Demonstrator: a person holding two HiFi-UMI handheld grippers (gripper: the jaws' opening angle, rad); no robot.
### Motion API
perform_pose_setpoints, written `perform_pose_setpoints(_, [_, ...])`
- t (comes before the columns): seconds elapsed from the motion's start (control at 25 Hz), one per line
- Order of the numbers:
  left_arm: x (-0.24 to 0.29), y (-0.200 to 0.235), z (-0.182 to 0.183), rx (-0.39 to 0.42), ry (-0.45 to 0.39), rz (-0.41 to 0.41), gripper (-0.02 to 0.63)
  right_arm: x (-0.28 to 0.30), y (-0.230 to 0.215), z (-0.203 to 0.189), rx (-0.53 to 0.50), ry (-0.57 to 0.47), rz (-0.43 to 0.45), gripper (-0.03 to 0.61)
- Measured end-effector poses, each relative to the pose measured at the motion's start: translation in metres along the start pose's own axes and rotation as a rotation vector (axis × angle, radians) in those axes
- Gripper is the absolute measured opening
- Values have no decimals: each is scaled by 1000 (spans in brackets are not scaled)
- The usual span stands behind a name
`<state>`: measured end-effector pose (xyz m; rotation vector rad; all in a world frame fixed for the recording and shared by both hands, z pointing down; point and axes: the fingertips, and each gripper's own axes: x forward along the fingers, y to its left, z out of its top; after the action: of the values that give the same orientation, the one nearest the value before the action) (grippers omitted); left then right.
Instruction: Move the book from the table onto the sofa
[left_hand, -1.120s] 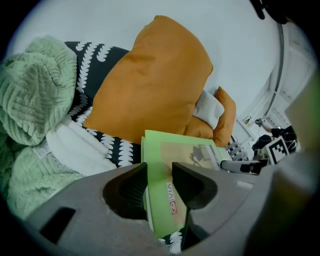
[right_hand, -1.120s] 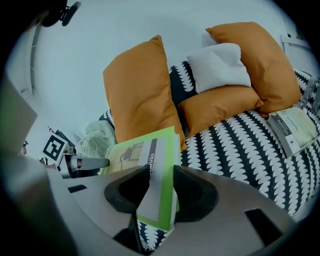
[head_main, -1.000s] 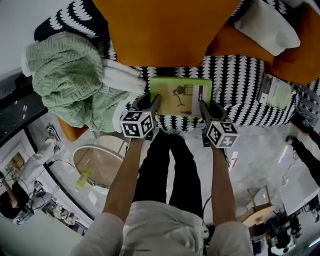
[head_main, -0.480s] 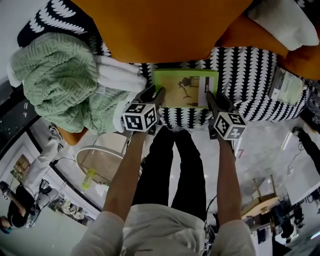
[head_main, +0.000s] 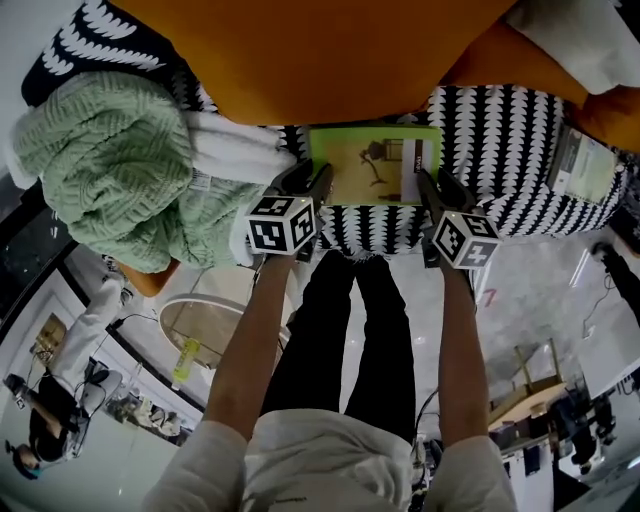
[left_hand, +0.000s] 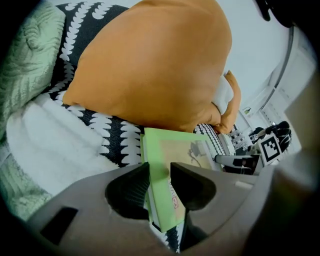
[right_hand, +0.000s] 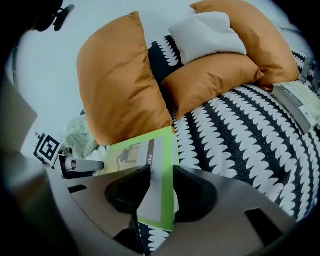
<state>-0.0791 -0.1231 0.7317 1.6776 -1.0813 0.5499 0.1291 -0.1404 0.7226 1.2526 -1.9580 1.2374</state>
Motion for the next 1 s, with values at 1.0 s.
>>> perform_pose_setpoints(1.0, [12, 11, -16, -2, 41, -16, 132, 20, -8, -22, 41, 26, -65, 141])
